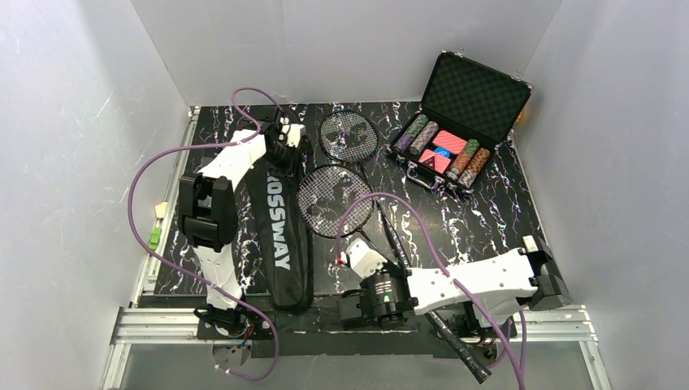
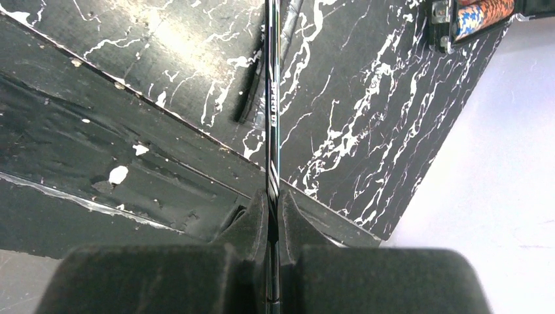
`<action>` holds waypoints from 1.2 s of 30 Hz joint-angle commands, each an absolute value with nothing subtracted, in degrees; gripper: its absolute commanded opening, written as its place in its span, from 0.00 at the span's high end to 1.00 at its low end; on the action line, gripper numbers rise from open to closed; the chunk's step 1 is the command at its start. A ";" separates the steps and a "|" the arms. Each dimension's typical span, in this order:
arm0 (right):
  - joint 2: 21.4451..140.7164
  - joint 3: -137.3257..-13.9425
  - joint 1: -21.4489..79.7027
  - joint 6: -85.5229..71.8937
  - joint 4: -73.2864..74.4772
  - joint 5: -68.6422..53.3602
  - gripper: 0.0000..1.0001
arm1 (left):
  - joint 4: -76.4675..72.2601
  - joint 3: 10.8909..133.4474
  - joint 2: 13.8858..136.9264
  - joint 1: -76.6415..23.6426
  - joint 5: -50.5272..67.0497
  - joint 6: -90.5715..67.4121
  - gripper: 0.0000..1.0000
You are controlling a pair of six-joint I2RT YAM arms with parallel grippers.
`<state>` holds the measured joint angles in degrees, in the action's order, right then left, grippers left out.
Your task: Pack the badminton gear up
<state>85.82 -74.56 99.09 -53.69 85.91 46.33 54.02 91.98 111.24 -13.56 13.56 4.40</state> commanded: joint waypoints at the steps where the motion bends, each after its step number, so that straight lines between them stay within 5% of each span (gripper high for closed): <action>1: 86.70 -76.33 99.32 -49.57 82.53 48.58 0.99 | 54.45 94.81 108.69 -13.97 15.36 4.55 1.00; 25: 89.72 -73.41 98.91 -35.98 69.50 47.03 0.99 | 55.98 95.47 107.04 -14.34 19.75 4.07 1.00; 36: 94.69 -78.43 86.94 -27.74 53.70 45.85 0.99 | 56.77 95.71 108.32 -14.36 29.96 1.52 1.00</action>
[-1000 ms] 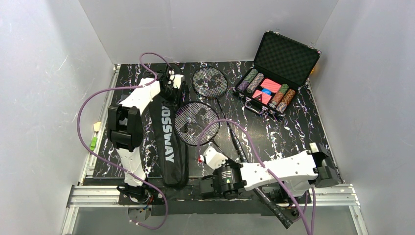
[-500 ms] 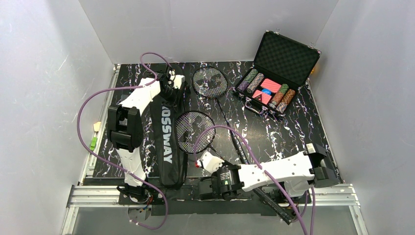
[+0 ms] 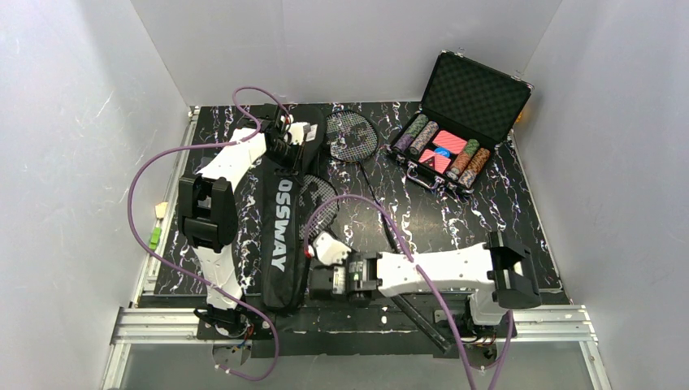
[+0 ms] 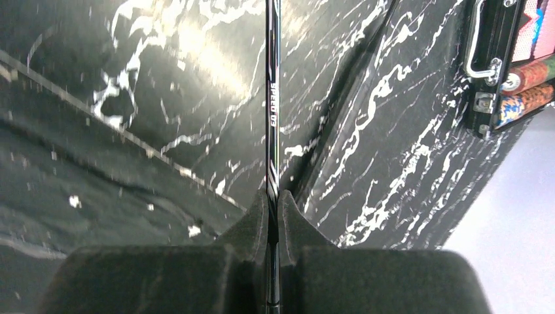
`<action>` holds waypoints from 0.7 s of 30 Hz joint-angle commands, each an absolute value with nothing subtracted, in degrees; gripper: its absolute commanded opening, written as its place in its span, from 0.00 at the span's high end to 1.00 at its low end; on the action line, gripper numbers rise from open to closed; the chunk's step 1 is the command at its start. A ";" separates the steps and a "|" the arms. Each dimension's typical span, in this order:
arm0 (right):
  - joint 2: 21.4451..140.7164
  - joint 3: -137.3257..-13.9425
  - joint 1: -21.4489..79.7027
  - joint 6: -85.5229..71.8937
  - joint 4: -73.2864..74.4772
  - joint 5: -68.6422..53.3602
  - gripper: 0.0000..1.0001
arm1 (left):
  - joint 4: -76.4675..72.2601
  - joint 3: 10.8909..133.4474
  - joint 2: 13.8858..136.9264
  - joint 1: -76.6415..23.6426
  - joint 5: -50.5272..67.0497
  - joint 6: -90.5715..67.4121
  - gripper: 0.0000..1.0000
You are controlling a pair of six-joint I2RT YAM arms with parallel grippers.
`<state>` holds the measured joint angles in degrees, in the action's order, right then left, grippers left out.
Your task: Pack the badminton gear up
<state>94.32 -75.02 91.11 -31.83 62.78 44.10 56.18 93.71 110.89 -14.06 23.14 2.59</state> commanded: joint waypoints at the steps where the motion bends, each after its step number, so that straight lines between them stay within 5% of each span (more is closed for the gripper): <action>1: 95.27 -79.11 85.87 -26.63 52.40 45.53 0.99 | 56.83 95.53 108.28 -14.37 30.79 1.50 1.00; 11: 103.64 -86.22 76.44 -21.33 39.20 41.58 0.99 | 57.93 94.78 108.36 -14.36 34.07 2.16 1.00; 21: 107.52 -92.71 70.26 -32.88 35.25 42.30 0.99 | 58.52 93.28 107.13 -14.36 37.44 2.23 1.00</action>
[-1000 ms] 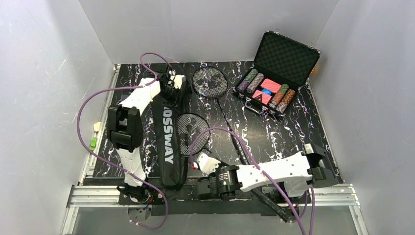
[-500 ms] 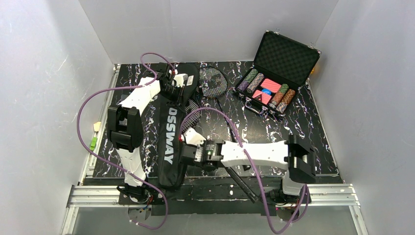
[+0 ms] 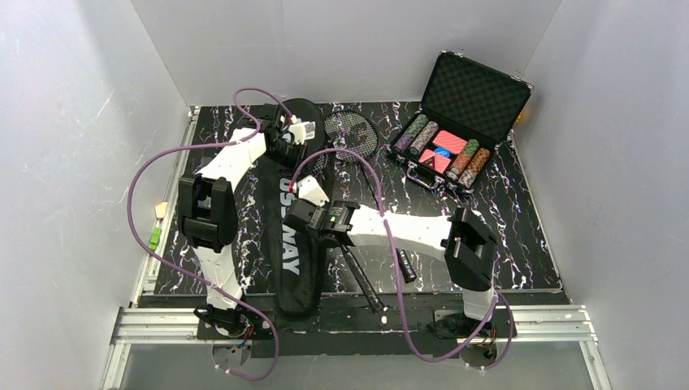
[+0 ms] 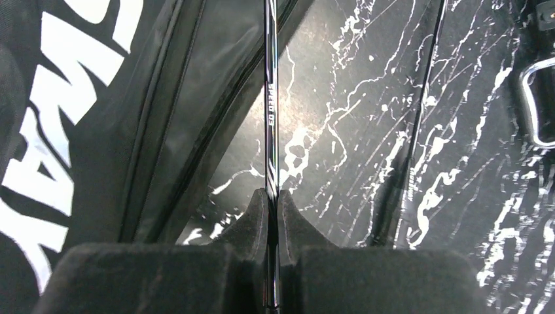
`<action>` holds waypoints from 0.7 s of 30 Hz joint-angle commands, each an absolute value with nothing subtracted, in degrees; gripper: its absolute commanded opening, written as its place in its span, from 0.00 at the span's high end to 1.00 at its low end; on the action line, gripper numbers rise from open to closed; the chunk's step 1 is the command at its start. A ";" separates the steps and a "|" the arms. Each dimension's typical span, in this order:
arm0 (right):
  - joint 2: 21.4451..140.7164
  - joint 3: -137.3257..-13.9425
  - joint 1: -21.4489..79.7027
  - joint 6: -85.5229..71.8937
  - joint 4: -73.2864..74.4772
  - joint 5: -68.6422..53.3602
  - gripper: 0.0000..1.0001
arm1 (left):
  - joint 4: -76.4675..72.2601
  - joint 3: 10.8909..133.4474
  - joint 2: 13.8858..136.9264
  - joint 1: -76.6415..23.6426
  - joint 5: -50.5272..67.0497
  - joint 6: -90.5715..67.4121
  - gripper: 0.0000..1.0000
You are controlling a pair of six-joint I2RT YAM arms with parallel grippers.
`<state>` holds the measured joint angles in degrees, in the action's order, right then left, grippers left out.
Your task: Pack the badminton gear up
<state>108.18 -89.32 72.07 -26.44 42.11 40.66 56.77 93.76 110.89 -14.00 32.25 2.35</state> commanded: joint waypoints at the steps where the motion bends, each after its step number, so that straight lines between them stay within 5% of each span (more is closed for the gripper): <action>1: 107.38 -92.27 69.70 -33.82 33.92 41.14 0.99 | 58.60 93.07 107.15 -14.36 38.00 2.25 1.00; 21: 103.78 -76.32 61.86 -42.13 5.03 15.85 0.99 | 56.57 90.21 107.73 -14.38 46.34 0.44 1.00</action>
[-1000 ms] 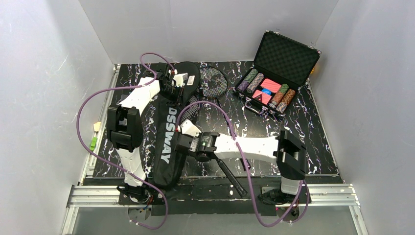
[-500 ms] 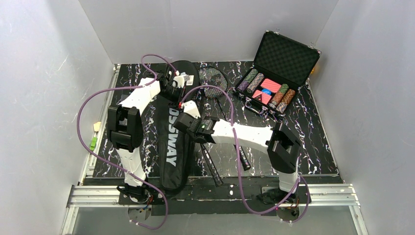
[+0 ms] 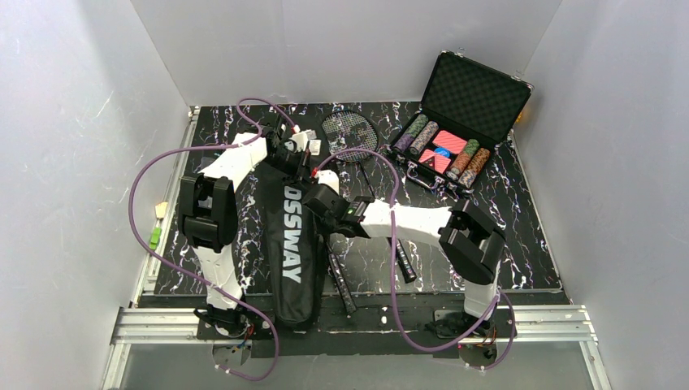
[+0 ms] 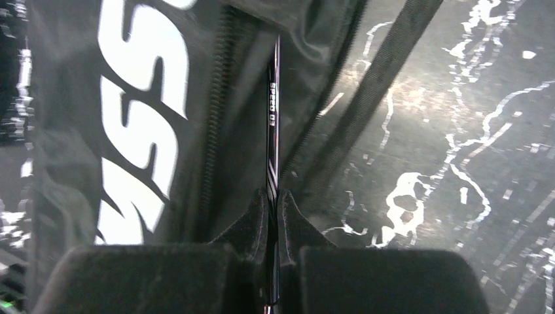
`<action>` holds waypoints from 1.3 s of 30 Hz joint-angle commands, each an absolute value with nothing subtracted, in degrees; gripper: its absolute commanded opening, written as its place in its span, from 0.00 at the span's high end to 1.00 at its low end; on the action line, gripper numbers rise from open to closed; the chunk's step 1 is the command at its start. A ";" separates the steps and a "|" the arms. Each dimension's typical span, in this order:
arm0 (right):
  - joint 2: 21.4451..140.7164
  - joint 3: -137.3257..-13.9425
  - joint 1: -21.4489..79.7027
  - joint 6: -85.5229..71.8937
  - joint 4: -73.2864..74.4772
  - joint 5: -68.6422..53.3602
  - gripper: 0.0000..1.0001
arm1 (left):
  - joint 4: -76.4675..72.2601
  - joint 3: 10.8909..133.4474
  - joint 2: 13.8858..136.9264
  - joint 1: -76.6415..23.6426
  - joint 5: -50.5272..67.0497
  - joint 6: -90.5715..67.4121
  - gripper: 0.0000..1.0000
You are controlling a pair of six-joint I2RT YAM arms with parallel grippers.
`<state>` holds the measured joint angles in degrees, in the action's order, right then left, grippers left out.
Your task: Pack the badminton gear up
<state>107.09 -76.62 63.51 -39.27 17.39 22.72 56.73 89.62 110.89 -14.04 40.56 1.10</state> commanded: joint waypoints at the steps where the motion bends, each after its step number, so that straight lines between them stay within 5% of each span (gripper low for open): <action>1: 104.31 -76.62 61.35 -43.08 4.92 14.88 0.99 | 56.41 89.86 107.89 -14.34 46.54 0.44 1.00; 17: 98.21 -61.58 54.75 -47.11 -9.12 -2.10 0.72 | 54.90 85.11 109.91 -10.59 43.25 4.04 1.00; 26: 91.39 -52.32 50.08 -49.08 -5.08 2.60 0.67 | 55.81 84.76 109.09 -10.06 42.75 4.57 1.00; 28: 92.48 -57.93 44.57 -43.57 4.75 3.71 0.67 | 56.96 84.89 107.95 -10.05 42.67 5.54 1.00; 29: 98.39 -72.86 42.35 -36.22 23.44 15.67 0.31 | 59.57 86.22 106.28 -10.04 43.79 7.21 1.00; 30: 100.94 -77.86 39.07 -33.39 29.00 18.87 0.22 | 61.08 87.10 104.81 -10.00 44.10 8.26 1.00; 35: 111.84 -91.31 32.52 -20.51 36.27 18.94 0.16 | 63.42 85.99 100.89 -10.02 45.81 9.21 1.00; 39: 113.69 -89.66 32.52 -19.31 33.23 16.29 0.15 | 64.09 86.57 100.10 -9.97 45.97 9.51 1.00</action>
